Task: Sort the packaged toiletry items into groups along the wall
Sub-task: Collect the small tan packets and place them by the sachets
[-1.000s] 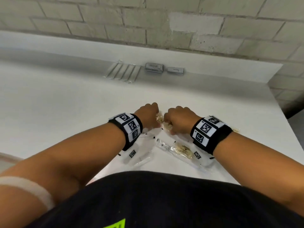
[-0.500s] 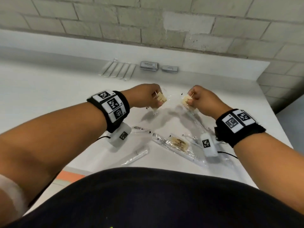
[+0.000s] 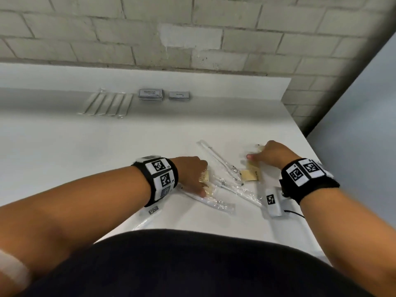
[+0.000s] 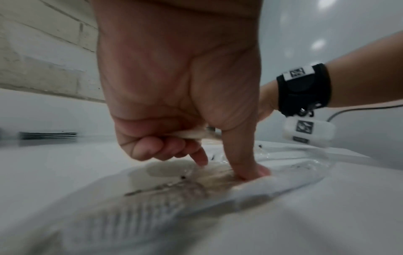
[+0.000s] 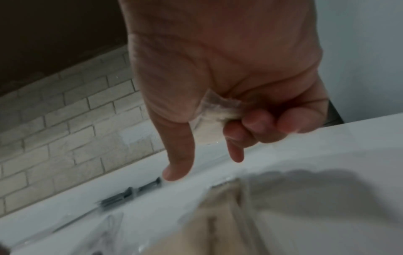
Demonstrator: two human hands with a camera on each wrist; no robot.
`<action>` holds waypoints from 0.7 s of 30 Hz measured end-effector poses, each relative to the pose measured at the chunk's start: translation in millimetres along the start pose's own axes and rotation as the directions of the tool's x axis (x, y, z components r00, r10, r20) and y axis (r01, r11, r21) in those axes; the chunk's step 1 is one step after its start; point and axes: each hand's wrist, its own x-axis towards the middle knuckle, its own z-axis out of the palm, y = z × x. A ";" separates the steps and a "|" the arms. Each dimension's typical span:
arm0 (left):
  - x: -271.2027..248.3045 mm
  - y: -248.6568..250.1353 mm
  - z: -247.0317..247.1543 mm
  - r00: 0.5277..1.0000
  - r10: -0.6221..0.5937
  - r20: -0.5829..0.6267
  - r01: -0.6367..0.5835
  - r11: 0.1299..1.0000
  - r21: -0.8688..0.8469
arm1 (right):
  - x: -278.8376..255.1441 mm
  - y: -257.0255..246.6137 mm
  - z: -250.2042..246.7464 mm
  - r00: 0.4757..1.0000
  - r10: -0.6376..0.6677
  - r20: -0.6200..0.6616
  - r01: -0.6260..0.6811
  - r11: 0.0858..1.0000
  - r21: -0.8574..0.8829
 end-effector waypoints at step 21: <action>25.3 -20.6 -22.9 0.997 -0.075 -0.019 0.068 0.964 -0.255 | -14.5 -8.7 -3.2 1.000 -0.005 -0.001 0.005 0.998 0.058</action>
